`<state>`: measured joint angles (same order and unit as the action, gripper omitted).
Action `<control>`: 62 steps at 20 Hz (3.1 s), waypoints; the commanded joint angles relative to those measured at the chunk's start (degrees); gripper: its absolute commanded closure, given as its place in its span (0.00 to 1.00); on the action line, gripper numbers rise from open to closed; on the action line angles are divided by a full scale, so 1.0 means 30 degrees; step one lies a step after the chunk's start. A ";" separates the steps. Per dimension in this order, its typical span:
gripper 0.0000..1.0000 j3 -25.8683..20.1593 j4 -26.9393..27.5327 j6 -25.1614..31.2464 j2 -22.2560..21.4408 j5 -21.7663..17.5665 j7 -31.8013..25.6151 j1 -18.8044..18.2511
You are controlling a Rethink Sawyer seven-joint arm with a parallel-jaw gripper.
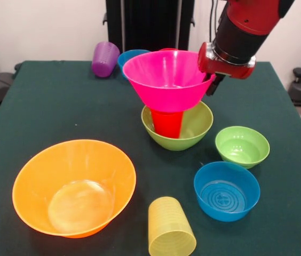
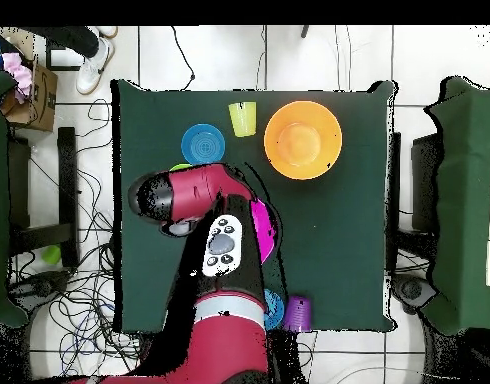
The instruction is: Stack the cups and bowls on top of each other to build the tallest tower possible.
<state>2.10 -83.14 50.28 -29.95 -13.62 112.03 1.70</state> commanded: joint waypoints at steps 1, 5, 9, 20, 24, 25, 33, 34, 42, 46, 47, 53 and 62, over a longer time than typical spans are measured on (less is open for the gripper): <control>1.00 -0.2392 0.1713 0.0276 0.1505 0.0355 -0.0411 -0.0513; 1.00 -0.2716 0.2177 0.0526 0.1876 0.0699 -0.0412 -0.0649; 1.00 -0.3266 0.2020 0.0693 0.1850 0.1170 -0.0875 -0.1156; 1.00 -0.4995 0.0415 0.0618 0.0732 0.1555 -0.2839 -0.3095; 1.00 -0.5663 -0.0375 0.0632 0.0263 0.1472 -0.3382 -0.3840; 1.00 -0.5828 -0.0503 0.0604 0.0209 0.1355 -0.3484 -0.4026; 1.00 -0.5651 0.0007 0.0691 0.0387 0.0145 -0.2894 -0.3905; 1.00 -0.5614 0.0064 0.0761 0.0394 0.0085 -0.2777 -0.3830; 1.00 -0.5172 0.0585 0.0740 0.0711 -0.0408 -0.2183 -0.3293; 1.00 -0.4673 0.0434 0.0843 0.0403 -0.1307 -0.2960 -0.3488; 1.00 -0.4693 0.0388 0.0867 0.0358 -0.1375 -0.3069 -0.3591; 1.00 -0.4959 0.0410 0.0514 0.0628 -0.1599 -0.2623 -0.3633; 1.00 -0.4767 0.0503 -0.0229 0.1120 -0.1897 -0.1146 -0.3096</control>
<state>-8.02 -81.38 53.90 -31.12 -15.12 112.03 -9.59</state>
